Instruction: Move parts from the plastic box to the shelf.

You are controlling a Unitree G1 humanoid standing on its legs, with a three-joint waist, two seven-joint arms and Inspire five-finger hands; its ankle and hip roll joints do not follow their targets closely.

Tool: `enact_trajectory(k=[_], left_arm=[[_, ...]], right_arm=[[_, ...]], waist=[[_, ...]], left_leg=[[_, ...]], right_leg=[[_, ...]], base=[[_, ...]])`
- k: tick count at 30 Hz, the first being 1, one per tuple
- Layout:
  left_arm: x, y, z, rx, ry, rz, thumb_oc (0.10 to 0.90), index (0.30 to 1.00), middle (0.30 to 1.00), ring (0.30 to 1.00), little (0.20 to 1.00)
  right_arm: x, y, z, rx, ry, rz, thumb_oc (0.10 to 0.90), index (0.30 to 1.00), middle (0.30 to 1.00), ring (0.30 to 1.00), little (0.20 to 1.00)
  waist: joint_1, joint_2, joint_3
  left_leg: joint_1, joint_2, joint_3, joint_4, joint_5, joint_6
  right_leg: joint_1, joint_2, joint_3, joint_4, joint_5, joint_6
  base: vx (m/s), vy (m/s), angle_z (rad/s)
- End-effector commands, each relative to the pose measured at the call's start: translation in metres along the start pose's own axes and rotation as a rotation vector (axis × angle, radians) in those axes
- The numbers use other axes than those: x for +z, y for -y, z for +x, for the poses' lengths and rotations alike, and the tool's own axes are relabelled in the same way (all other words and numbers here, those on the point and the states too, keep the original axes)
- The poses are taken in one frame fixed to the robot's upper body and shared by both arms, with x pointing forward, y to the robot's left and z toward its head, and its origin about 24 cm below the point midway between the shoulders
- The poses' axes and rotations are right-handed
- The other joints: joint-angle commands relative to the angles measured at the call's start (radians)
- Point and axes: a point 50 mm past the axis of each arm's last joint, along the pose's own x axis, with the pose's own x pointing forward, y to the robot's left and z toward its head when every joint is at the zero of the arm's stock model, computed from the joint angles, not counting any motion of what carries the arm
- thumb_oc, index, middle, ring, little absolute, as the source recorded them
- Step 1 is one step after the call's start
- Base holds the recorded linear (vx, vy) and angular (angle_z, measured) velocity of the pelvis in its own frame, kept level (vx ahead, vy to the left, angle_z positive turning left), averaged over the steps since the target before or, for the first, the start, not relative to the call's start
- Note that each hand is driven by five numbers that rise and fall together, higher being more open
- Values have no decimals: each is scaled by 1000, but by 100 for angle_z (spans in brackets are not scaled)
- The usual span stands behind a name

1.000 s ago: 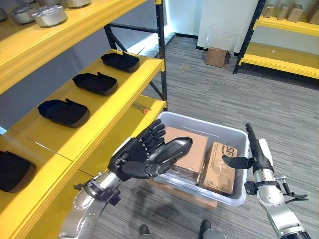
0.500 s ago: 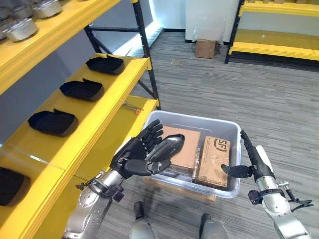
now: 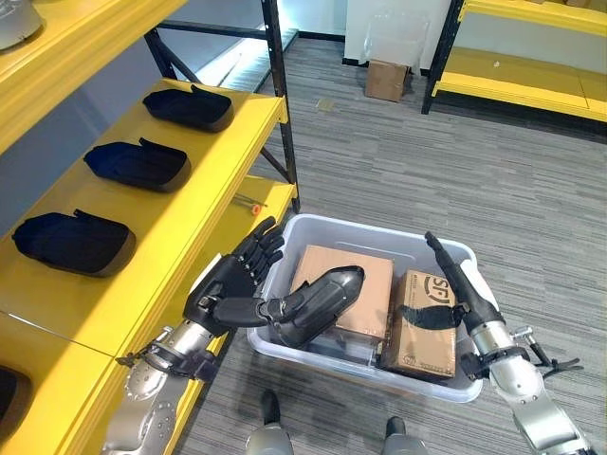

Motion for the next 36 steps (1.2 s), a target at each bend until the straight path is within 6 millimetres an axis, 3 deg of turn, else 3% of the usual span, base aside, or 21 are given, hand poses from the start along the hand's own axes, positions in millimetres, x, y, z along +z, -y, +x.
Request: enact_trajectory(k=[1, 2, 7, 10, 13, 17, 30, 32, 36], left_arm=[[41, 13, 12, -115, 209, 79, 900, 1000, 1000, 1000, 1000], [41, 13, 12, -115, 205, 72, 900, 1000, 1000, 1000, 1000], [43, 14, 12, -162, 198, 54, 900, 1000, 1000, 1000, 1000], [47, 21, 15, -271, 189, 15, 900, 1000, 1000, 1000, 1000], [49, 29, 18, -333, 182, 63, 900, 1000, 1000, 1000, 1000], [56, 23, 23, -270, 215, 81, 900, 1000, 1000, 1000, 1000], [74, 11, 14, -135, 322, 238, 900, 1000, 1000, 1000, 1000], [75, 13, 12, -158, 348, 236, 900, 1000, 1000, 1000, 1000], [78, 21, 18, -203, 376, 231, 900, 1000, 1000, 1000, 1000]], right_arm=[[45, 41, 17, -183, 282, -196, 900, 1000, 1000, 1000, 1000], [56, 44, 21, -180, 340, -291, 900, 1000, 1000, 1000, 1000], [77, 56, 26, -195, 445, -433, 900, 1000, 1000, 1000, 1000], [98, 70, 35, -251, 544, -565, 900, 1000, 1000, 1000, 1000], [114, 71, 44, -226, 597, -633, 900, 1000, 1000, 1000, 1000], [133, 58, 44, -128, 717, -762, 900, 1000, 1000, 1000, 1000], [138, 39, 47, -77, 732, -731, 900, 1000, 1000, 1000, 1000], [133, 35, 48, -124, 696, -705, 900, 1000, 1000, 1000, 1000], [129, 25, 48, -129, 693, -696, 900, 1000, 1000, 1000, 1000]], waist=[[16, -2, -55], [32, -4, -51], [68, -9, -34], [101, -9, -3], [124, -9, 25], [141, 3, 66], [175, 36, 183], [171, 59, 211], [169, 74, 237]], left_leg=[[-61, 61, -29, 8, 9, -34], [-76, 64, -39, 13, 11, -34], [-124, 70, -77, 38, 19, -34], [-162, 67, -118, 50, 34, -36], [-185, 64, -143, 50, 50, -38], [-223, 58, -186, 52, 80, -43], [-326, 30, -242, 64, 112, -35], [-349, 13, -239, 59, 112, -29], [-372, -3, -232, 67, 113, -22]], right_leg=[[-1, 37, -53, 123, -90, -99], [-4, 43, -59, 136, -101, -104], [-33, 66, -76, 208, -148, -130], [-75, 87, -92, 282, -186, -147], [-104, 102, -103, 332, -211, -160], [-161, 118, -108, 442, -264, -177], [-324, 142, -119, 658, -347, -208], [-368, 137, -113, 702, -365, -211], [-402, 127, -110, 740, -377, -207]], base=[[76, -57, 8], [61, -51, 3], [50, -87, 7], [-7, -138, 27], [-50, -131, 20], [-28, -72, 17], [-68, -56, 9], [-127, 68, 6], [-79, 24, -2]])
